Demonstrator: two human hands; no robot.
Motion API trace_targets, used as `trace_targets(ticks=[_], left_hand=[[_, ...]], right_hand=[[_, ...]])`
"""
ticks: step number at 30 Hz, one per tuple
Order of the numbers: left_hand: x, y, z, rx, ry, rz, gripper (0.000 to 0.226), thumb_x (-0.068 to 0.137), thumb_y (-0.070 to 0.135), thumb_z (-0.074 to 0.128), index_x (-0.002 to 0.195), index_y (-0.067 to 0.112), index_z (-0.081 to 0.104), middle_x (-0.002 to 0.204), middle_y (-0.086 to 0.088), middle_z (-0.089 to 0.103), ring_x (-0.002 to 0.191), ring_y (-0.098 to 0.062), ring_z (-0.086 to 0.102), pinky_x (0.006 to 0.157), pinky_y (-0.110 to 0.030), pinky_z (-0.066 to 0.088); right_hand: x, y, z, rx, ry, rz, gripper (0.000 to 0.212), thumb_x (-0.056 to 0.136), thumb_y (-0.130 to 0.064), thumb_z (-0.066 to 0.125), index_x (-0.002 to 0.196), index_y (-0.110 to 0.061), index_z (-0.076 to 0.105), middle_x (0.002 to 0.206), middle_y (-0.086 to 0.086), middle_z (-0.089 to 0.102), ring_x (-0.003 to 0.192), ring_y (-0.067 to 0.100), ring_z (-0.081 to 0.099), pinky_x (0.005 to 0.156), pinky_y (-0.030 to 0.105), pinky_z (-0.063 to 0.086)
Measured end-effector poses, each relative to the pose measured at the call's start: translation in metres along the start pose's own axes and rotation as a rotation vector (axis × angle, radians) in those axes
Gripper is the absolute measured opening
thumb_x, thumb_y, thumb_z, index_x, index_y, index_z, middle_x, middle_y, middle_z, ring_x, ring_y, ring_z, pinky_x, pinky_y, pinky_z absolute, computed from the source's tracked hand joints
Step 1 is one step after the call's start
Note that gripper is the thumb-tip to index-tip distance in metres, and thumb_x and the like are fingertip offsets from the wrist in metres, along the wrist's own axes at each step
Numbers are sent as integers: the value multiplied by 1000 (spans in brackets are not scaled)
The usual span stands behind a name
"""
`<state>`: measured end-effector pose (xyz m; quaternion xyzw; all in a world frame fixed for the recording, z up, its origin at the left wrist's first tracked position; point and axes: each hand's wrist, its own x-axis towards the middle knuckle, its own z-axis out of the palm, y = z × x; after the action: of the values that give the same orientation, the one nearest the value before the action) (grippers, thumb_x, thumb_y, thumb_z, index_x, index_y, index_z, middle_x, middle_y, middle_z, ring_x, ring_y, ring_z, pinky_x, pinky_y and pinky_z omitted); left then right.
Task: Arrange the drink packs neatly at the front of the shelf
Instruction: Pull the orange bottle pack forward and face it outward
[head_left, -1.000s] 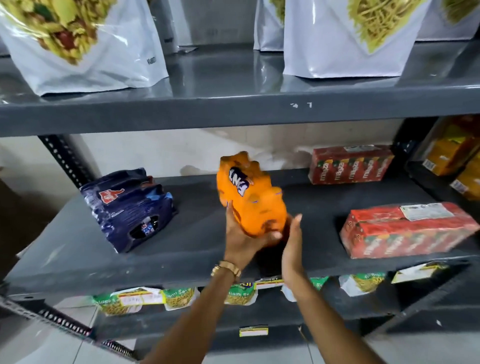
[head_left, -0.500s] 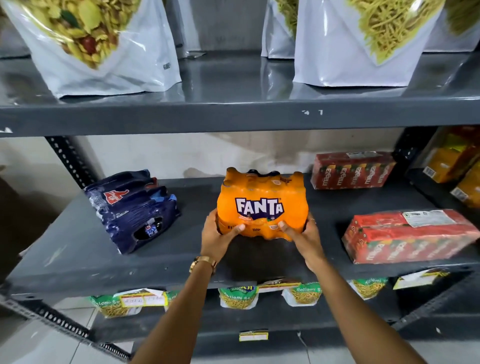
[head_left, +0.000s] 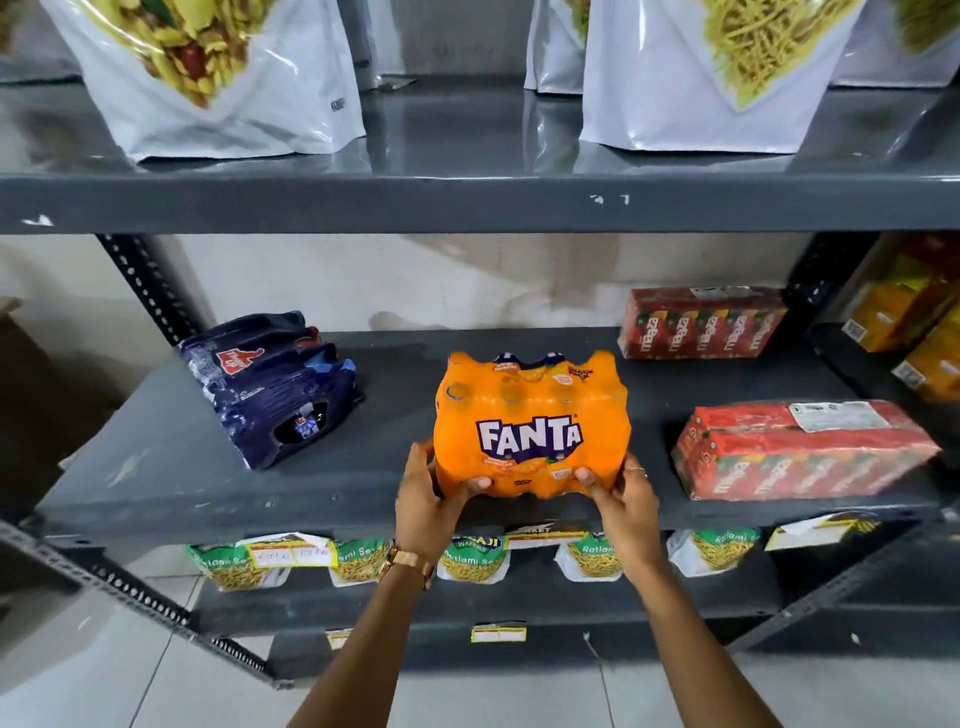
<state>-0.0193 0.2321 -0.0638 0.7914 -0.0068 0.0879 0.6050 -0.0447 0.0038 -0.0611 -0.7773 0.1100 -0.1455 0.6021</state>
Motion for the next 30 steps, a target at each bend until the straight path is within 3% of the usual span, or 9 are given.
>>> trace_targets(ticks=[8, 11, 14, 17, 20, 22, 25, 28, 30], left_hand=[[-23, 7, 7, 23, 37, 5, 59, 66, 42, 79, 109, 24, 43, 109, -3, 67, 94, -18, 67, 72, -36, 59], [-25, 9, 9, -1, 34, 0, 57, 68, 39, 78, 110, 22, 42, 112, -6, 67, 98, -20, 67, 76, -35, 58], [-21, 11, 10, -21, 38, -2, 55, 72, 30, 80, 110, 22, 41, 112, -7, 66, 97, -20, 66, 72, -18, 55], [-19, 11, 10, -16, 34, -1, 55, 71, 31, 79, 109, 23, 40, 109, -4, 65, 95, -17, 65, 65, -11, 52], [-20, 12, 10, -32, 17, -13, 56, 71, 32, 79, 111, 22, 40, 111, -3, 64, 96, -16, 64, 66, -12, 52], [-20, 13, 3, -53, -20, -27, 52, 75, 28, 77, 113, 18, 44, 112, -4, 66, 97, -15, 64, 70, -15, 55], [-17, 16, -25, -117, -142, -33, 45, 82, 30, 68, 120, 10, 55, 113, -5, 69, 100, -12, 68, 87, -30, 57], [8, 28, -79, -53, -153, 74, 31, 85, 28, 65, 113, 15, 63, 107, 3, 70, 98, -8, 67, 86, -25, 54], [39, 39, -128, 15, -27, 165, 16, 87, 23, 65, 102, 20, 65, 99, 3, 70, 92, -11, 66, 84, -28, 53]], right_hand=[[-11, 6, -11, -17, -12, 12, 49, 84, -26, 67, 126, -8, 51, 117, 14, 66, 105, 30, 63, 91, 47, 50], [-13, 5, -10, -18, -7, 10, 50, 85, -26, 67, 128, -7, 50, 119, 14, 66, 105, 29, 63, 88, 40, 49], [-12, 3, -7, -12, -2, 6, 49, 86, -26, 67, 128, -7, 50, 119, 12, 65, 103, 25, 62, 78, 24, 46], [-14, 2, -8, -18, -2, -8, 48, 87, -26, 66, 129, -8, 50, 119, 11, 65, 103, 24, 62, 73, 15, 44], [-17, -7, -7, 11, -4, 26, 54, 87, -26, 65, 134, -6, 45, 126, 16, 61, 114, 32, 60, 88, 32, 47], [-33, -19, 0, 59, 139, -13, 67, 87, -35, 62, 142, -6, 36, 140, 17, 50, 129, 31, 48, 104, 40, 41], [-91, -32, 27, 15, 344, -192, 73, 83, -47, 57, 141, -9, 38, 143, 7, 46, 134, 19, 39, 109, 31, 34], [-147, -37, 81, 95, 91, -158, 44, 86, -40, 63, 125, -23, 53, 127, -14, 55, 118, 5, 52, 93, 13, 42], [-158, -52, 133, 208, -83, -32, 29, 84, -29, 65, 112, -28, 58, 118, -8, 64, 109, 9, 60, 86, 16, 48]])
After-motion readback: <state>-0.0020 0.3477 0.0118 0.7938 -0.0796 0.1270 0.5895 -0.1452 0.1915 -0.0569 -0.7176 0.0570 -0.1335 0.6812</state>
